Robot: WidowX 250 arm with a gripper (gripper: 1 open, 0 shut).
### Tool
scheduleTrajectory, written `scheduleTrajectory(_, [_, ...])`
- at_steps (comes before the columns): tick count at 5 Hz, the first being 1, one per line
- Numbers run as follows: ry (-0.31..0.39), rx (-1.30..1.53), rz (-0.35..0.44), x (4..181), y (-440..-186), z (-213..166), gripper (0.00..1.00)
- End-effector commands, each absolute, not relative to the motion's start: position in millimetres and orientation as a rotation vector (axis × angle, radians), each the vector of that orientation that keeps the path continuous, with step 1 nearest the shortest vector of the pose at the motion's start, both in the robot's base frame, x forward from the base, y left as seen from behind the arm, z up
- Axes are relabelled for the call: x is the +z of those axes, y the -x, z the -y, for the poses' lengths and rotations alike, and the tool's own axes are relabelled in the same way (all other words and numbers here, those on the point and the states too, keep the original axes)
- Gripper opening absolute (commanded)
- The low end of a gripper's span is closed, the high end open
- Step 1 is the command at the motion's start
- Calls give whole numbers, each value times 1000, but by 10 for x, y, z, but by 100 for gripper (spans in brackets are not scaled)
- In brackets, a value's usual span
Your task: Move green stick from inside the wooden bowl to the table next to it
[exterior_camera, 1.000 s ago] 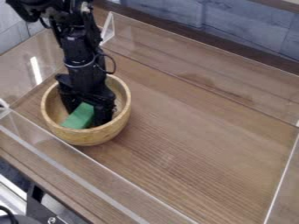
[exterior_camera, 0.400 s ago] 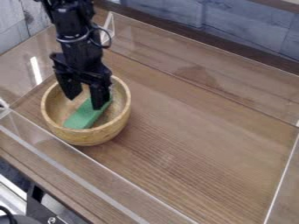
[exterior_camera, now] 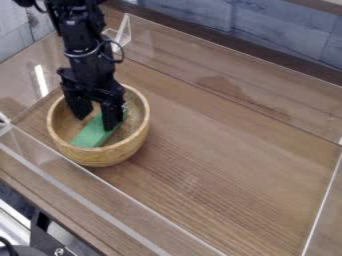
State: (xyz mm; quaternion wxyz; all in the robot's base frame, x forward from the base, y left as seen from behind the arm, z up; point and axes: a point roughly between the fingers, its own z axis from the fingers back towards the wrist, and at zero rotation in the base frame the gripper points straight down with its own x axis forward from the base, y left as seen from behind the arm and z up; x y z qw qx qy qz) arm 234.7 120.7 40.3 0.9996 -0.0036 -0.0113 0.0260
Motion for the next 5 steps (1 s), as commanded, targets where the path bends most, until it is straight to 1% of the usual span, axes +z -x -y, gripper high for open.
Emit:
scheduleTrajectory(1, [-15, 53, 56, 341, -2423, -1344, 100])
scheduleTrajectory(2, [7, 54, 51, 340, -2443, -1304, 100])
scheduleTrajectory(3, [15, 36, 54, 359, -2549, -1277, 0])
scheduleTrajectory(5, [42, -18, 60, 562, -2392, -1348, 0])
